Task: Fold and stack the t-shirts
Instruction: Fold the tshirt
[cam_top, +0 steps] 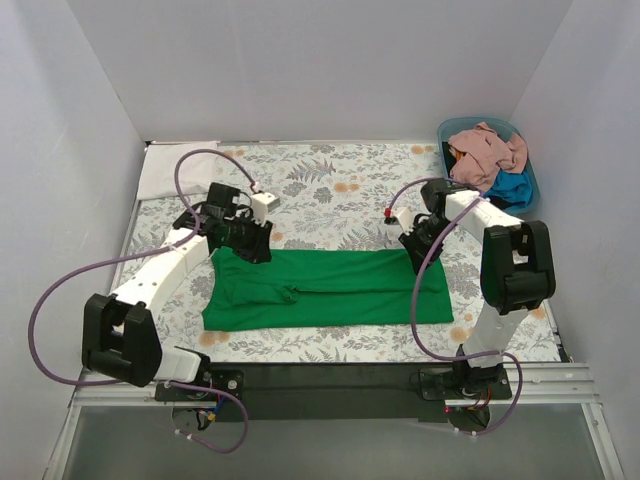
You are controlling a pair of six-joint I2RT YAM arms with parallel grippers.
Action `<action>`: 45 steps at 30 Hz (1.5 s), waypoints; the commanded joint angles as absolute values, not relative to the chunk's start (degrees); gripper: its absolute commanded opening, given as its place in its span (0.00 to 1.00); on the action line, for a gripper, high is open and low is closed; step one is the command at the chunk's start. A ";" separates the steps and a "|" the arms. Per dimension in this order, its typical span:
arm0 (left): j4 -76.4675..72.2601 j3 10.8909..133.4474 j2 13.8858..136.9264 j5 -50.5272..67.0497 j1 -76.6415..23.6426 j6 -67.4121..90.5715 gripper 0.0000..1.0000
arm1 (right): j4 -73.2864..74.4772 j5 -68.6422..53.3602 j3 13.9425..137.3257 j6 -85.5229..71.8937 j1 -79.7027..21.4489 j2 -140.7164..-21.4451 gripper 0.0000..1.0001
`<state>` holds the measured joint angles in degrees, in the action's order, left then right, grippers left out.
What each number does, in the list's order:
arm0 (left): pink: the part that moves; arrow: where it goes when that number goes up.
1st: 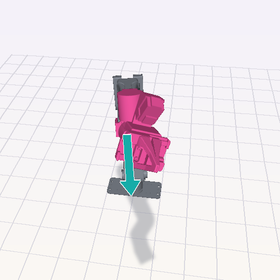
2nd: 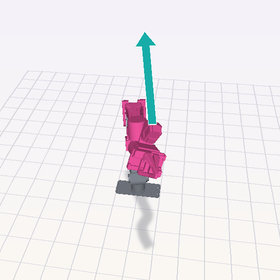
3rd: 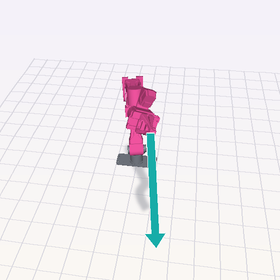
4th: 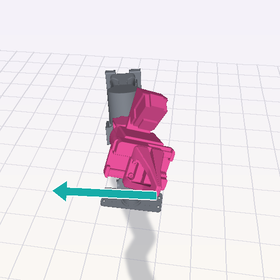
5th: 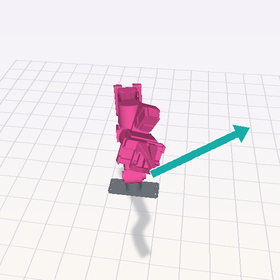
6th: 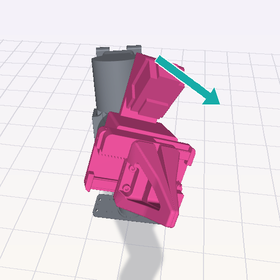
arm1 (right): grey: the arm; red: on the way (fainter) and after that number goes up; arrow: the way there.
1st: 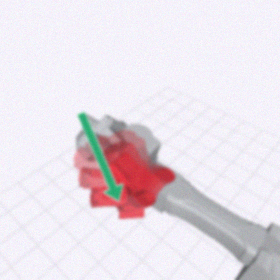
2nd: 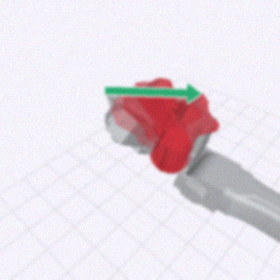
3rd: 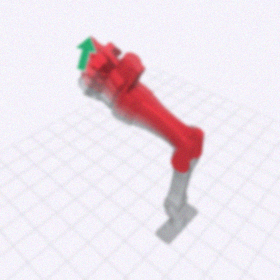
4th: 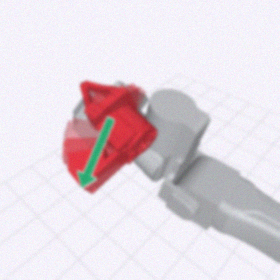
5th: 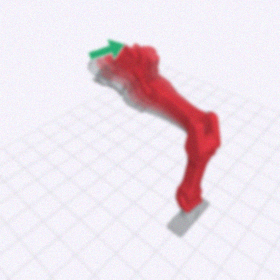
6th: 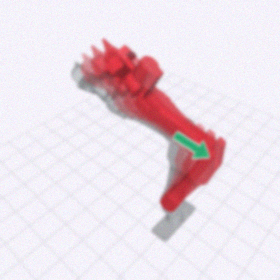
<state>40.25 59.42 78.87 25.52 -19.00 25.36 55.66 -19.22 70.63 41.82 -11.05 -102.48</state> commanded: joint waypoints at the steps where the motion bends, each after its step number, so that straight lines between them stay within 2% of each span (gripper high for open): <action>1: 43.24 55.03 81.47 24.87 -13.89 26.37 0.20 | 54.23 -18.90 70.49 40.69 -12.21 -103.09 0.04; 10: 40.35 53.26 92.45 15.13 -12.04 28.92 0.16 | 51.77 -15.65 61.88 41.04 -16.69 -102.57 0.04; 15: 37.89 61.94 101.93 13.27 -11.95 27.07 0.15 | 51.15 -17.22 54.86 41.05 -22.05 -99.94 0.04; 19: 39.45 80.90 120.34 15.71 -12.04 24.96 0.15 | 51.15 -21.52 52.30 39.38 -29.16 -97.92 0.04; 20: 40.33 91.04 123.37 17.30 -12.04 24.44 0.15 | 51.24 -24.40 52.47 39.11 -33.10 -97.04 0.05; 23: 43.67 107.08 134.07 21.79 -13.53 24.43 0.19 | 50.97 -30.82 58.42 35.70 -42.32 -95.89 0.08; 24: 46.38 117.75 136.12 22.58 -15.01 24.43 0.22 | 51.41 -38.51 61.32 34.55 -43.67 -95.89 0.08; 25: 48.06 124.04 137.71 23.20 -15.73 24.69 0.24 | 51.42 -41.54 67.09 32.63 -44.29 -95.71 0.09; 27: 50.79 134.42 139.65 23.03 -16.52 26.53 0.28 | 51.50 -45.34 70.82 31.38 -44.21 -94.75 0.10; 30: 47.39 131.25 132.50 21.64 -16.52 27.68 0.33 | 51.42 -41.67 72.60 30.50 -42.81 -92.38 0.10; 34: 37.46 107.04 119.81 19.51 -16.17 30.66 0.36 | 48.53 -33.68 70.14 29.62 -40.78 -93.07 0.09; 38: 33.23 96.71 115.23 17.85 -16.08 34.70 0.37 | 42.83 -28.57 67.68 27.17 -40.69 -97.54 0.08; 45: 32.08 93.69 118.65 14.24 -15.82 37.44 0.29 | 37.53 -28.56 64.34 25.40 -41.39 -103.53 0.06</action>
<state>34.17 94.41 117.58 17.10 -15.94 35.48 41.28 -28.23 65.45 26.89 -40.75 -103.18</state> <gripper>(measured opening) 0.296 0.063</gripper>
